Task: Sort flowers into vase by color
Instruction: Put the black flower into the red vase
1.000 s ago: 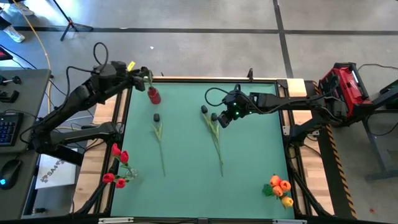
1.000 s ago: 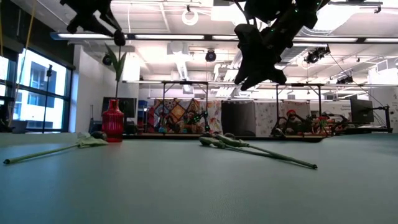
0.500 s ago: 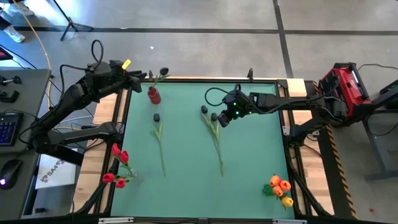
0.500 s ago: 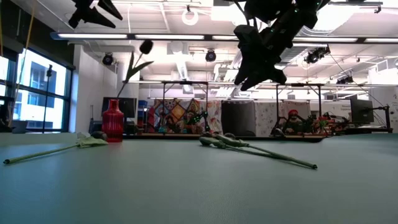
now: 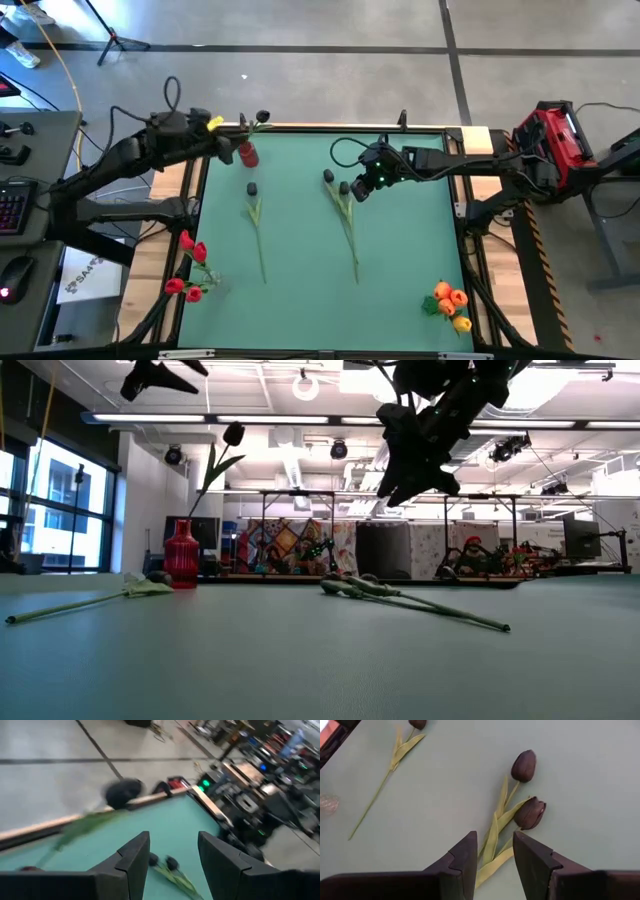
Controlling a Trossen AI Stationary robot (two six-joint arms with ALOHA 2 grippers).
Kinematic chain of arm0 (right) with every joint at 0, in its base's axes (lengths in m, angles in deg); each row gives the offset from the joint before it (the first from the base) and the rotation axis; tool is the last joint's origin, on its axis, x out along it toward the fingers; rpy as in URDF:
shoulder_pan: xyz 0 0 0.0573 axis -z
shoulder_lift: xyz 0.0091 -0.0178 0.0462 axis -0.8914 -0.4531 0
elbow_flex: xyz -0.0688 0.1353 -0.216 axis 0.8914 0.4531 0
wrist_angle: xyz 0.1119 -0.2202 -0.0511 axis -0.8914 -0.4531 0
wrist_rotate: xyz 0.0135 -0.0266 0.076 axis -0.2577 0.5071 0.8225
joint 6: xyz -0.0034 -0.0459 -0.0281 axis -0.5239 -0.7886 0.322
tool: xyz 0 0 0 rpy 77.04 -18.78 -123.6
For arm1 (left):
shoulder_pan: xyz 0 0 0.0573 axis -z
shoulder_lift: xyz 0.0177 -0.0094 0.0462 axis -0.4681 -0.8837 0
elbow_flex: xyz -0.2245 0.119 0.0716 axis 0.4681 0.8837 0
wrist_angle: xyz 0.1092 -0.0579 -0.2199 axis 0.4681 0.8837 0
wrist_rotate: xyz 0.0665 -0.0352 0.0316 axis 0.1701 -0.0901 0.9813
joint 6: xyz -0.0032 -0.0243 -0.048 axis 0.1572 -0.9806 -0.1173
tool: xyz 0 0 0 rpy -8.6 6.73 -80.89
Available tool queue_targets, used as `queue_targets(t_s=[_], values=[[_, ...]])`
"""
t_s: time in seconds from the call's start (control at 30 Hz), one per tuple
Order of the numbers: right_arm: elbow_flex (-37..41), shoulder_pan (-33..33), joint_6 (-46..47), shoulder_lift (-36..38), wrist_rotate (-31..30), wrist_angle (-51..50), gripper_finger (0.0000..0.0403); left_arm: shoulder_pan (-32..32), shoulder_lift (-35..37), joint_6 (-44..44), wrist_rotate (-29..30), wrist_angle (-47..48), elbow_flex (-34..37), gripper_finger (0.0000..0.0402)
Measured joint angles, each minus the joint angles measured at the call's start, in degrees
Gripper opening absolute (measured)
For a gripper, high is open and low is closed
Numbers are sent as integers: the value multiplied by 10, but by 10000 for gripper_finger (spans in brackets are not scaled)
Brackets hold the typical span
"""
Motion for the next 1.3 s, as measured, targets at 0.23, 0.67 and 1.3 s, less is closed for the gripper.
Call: queue_targets(t_s=[0.23,0.67,1.3], values=[[0,17,-19,0,-6,0,114,139,-32,35,30,15,0,153],[0,25,-34,0,-10,-8,114,260,-134,-326,119,101,98,129],[0,22,-81,0,-9,-47,114,266,-276,-562,161,70,214,104]])
